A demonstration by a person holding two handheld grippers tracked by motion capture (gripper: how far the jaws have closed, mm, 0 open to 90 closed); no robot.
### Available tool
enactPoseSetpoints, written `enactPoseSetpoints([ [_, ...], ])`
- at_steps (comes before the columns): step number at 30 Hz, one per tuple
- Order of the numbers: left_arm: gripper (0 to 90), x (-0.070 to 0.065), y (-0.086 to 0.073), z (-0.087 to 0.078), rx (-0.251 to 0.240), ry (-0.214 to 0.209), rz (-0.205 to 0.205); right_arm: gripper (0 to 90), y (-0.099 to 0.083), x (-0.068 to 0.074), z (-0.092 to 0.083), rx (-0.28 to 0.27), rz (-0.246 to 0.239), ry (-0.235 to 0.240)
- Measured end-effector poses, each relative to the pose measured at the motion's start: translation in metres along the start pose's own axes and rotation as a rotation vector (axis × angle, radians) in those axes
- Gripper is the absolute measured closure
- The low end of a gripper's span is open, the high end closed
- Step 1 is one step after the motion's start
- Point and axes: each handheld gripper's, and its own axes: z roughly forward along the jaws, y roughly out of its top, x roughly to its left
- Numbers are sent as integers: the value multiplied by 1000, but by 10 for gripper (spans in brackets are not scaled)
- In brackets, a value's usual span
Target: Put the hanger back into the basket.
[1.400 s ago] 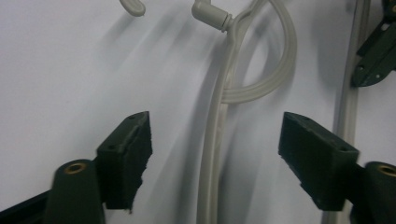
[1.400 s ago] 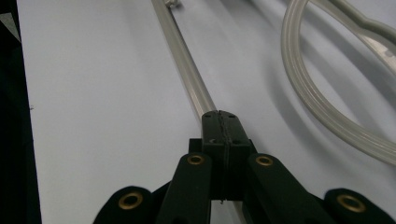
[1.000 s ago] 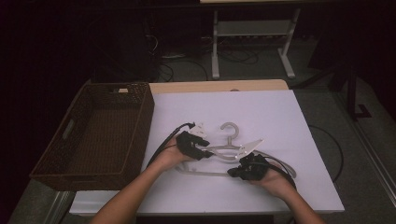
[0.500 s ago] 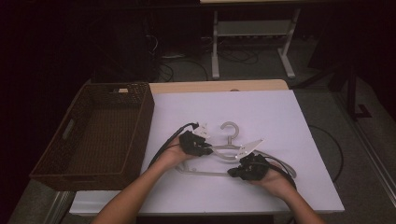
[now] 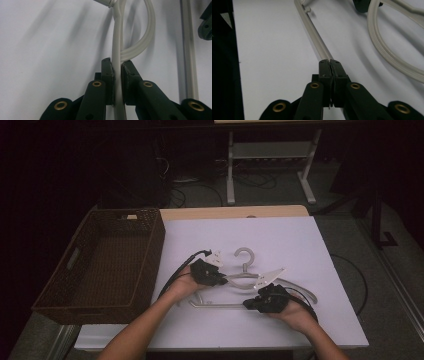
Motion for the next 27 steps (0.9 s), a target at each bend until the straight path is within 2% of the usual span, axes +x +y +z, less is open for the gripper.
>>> enactPoseSetpoints([
  [1, 823, 0, 0, 0, 0, 0, 0, 871, 0, 0, 0, 0, 0, 0],
  [5, 825, -1, 2, -6, -8, 12, -2, 816, 3, -1, -8, -56, -30, -13],
  [6, 825, -1, 2, -7, -12, 12, -7, 794, 4, 1, -12, -71, -12, -8],
  [8, 825, -2, 3, -10, -13, 22, -11, 755, 5, 2, -15, -93, -5, -10],
  [12, 826, -3, 6, -16, -7, 36, -1, 630, 7, 1, -21, -132, 9, -30],
  [13, 826, -4, 7, -17, -11, 38, -9, 582, 7, 1, -22, -144, 11, -37],
  [14, 827, -4, 8, -19, -5, 42, -1, 536, 8, 1, -24, -154, 14, -48],
  [15, 827, -4, 8, -19, -5, 42, -1, 536, 8, 1, -24, -154, 14, -48],
  [16, 827, -5, 10, -22, -16, 49, -6, 450, 8, 1, -28, -184, 21, -63],
  [18, 827, -5, 11, -24, -12, 51, 1, 424, 9, 1, -29, -192, 25, -65],
  [19, 827, -6, 14, -27, -23, 59, -21, 358, 9, 2, -33, -218, 20, -86],
  [22, 827, -8, 17, -35, -28, 68, -22, 291, 9, 2, -40, -265, 29, -101],
  [24, 827, -8, 19, -37, -32, 71, -21, 273, 9, 2, -42, -274, 32, -104],
  [26, 828, -8, 21, -42, -17, 79, -18, 235, 8, 4, -48, -309, 29, -124],
  [27, 827, -9, 25, -46, -19, 94, -29, 224, 7, 4, -50, -316, 28, -127],
])
